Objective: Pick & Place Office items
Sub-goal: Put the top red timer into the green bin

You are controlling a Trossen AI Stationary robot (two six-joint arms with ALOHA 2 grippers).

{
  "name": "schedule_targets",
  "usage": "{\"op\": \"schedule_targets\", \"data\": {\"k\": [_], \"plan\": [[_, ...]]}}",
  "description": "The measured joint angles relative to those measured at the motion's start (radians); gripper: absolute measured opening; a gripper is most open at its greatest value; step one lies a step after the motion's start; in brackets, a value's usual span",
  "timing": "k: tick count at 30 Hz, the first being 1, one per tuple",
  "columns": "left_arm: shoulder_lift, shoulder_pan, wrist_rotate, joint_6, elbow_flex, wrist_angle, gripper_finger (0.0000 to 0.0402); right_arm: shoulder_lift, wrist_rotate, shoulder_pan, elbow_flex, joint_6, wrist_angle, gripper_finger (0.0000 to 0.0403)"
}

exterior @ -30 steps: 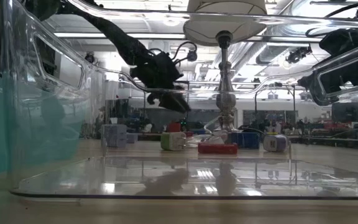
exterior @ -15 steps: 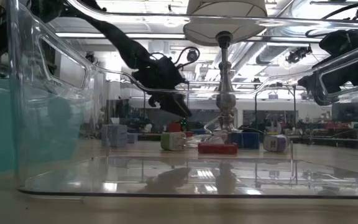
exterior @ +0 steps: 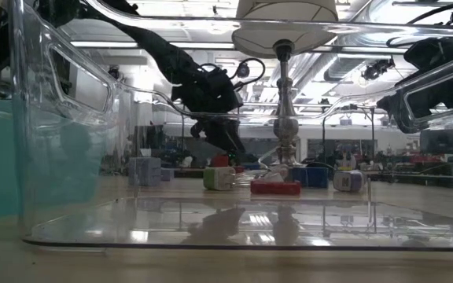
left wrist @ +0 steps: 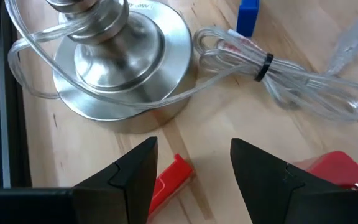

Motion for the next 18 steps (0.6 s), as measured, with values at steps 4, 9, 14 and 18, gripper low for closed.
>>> {"op": "schedule_targets", "data": {"k": [4, 9, 14, 18], "plan": [[0.0, 0.0, -0.013, 0.0, 0.0, 0.001, 0.0195, 0.0, 0.0, 0.0, 0.0, 0.0, 0.0, 0.0166], [0.018, -0.006, -0.029, -0.01, 0.001, -0.004, 0.0195, 0.0, 0.0, 0.0, 0.0, 0.0, 0.0, 0.0166], [0.044, -0.012, -0.042, -0.015, 0.001, 0.0, 0.0195, 0.0, 0.0, 0.0, 0.0, 0.0, 0.0, 0.0166], [0.05, -0.011, -0.046, -0.007, 0.001, 0.001, 0.0195, 0.0, 0.0, 0.0, 0.0, 0.0, 0.0, 0.0166]]}}
